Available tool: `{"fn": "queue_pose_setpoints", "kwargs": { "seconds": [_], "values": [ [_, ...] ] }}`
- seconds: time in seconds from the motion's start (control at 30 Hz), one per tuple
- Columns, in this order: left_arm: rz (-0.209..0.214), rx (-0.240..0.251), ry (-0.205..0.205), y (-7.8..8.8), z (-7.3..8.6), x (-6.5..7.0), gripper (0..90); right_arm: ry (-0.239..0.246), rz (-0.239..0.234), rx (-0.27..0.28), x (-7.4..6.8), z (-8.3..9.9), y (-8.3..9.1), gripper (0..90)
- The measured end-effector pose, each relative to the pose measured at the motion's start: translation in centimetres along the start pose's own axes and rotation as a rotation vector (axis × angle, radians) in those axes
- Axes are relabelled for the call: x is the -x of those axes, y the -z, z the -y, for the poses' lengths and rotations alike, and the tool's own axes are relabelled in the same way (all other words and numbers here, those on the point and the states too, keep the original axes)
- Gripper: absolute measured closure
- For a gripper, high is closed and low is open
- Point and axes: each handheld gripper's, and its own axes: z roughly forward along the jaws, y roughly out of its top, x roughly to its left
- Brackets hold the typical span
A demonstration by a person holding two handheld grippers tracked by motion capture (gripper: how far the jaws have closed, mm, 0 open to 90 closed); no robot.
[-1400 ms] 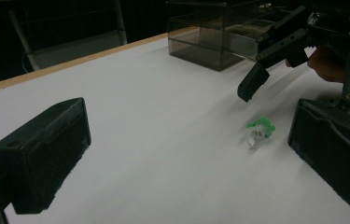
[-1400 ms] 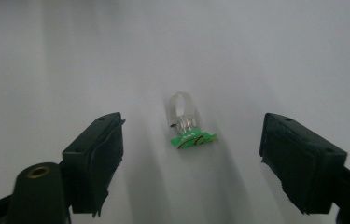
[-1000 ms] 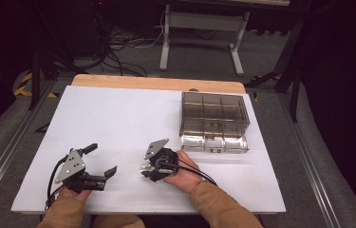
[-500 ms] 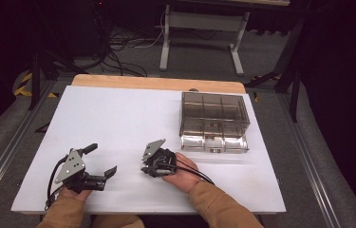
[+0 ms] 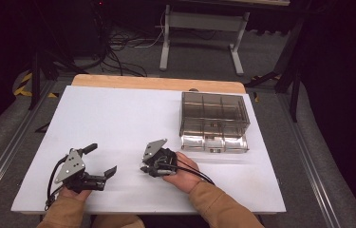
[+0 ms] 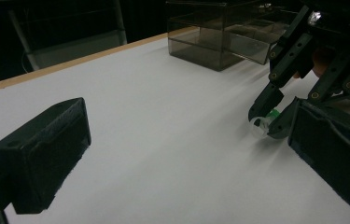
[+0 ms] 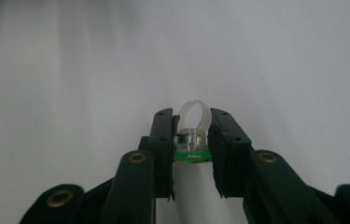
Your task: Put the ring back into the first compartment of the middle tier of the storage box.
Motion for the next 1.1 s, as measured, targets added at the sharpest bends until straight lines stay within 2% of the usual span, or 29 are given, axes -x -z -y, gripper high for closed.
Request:
{"fn": "queue_pose_setpoints", "kwargs": {
  "seconds": [0.53, 1.1],
  "values": [
    [0.002, -0.001, -0.005, 0.0, 0.0, 0.0, 0.2, -0.007, 0.019, 0.064, 0.0, -0.4, 1.9, 71.9],
    [0.003, 0.003, 0.000, 0.0, 0.0, 0.0, 0.2, -0.020, 0.050, 0.086, 0.7, -0.2, 3.8, 71.5]
  ]
}}
